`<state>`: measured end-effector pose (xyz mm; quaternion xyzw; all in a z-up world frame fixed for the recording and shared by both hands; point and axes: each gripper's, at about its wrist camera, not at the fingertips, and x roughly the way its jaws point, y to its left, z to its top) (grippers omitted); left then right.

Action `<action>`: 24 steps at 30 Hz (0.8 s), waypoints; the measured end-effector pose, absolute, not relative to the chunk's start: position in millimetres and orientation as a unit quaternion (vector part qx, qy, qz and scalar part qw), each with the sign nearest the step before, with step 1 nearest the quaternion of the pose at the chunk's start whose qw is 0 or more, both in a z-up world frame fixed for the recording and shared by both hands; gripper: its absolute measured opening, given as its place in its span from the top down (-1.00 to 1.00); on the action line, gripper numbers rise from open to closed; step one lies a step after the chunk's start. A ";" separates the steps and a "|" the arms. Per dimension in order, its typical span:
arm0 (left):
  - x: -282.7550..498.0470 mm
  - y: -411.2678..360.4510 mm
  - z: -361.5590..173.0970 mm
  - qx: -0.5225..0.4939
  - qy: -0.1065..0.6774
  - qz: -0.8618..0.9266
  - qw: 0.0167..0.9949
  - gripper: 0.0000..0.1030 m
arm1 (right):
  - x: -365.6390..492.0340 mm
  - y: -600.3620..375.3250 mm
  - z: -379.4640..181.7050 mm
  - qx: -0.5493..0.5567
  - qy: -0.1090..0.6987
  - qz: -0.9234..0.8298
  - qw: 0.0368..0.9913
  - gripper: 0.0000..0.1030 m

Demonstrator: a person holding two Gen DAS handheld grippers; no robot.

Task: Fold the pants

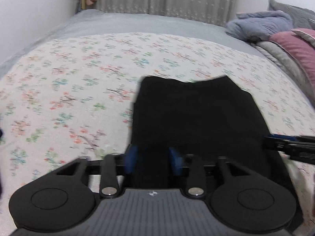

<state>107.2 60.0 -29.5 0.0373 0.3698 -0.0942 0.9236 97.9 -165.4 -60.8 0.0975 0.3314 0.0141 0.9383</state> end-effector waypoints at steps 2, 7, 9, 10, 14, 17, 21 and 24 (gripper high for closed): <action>110.6 70.4 -28.1 0.035 0.366 -0.078 0.927 -0.72 | 96.4 -176.0 -58.8 0.126 0.331 0.005 0.935 0.21; 124.1 98.6 -33.7 -0.036 0.404 -0.091 0.909 -0.84 | 86.6 -208.4 -59.3 0.215 0.337 0.011 0.916 -0.15; 127.9 106.1 -36.3 -0.070 0.417 -0.103 0.900 -0.85 | 86.7 -219.8 -66.1 0.262 0.345 0.020 0.901 -0.15; 129.0 109.4 -37.3 -0.088 0.423 -0.109 0.895 -0.87 | 87.2 -223.8 -70.1 0.281 0.349 0.023 0.893 -0.15; 134.0 113.5 -39.7 -0.141 0.434 -0.132 0.880 -0.98 | 88.3 -231.2 -78.5 0.333 0.344 0.032 0.877 -0.15; 139.4 109.6 -41.8 -0.152 0.441 -0.154 0.871 -0.99 | 86.8 -232.7 -83.2 0.359 0.338 0.037 0.869 -0.15; 144.1 102.2 -45.2 -0.154 0.452 -0.173 0.861 -0.99 | 84.2 -232.0 -88.5 0.382 0.332 0.046 0.861 -0.15; 147.4 92.5 -46.9 -0.136 0.462 -0.183 0.857 -1.00 | 84.4 -230.8 -90.1 0.385 0.328 0.047 0.862 -0.15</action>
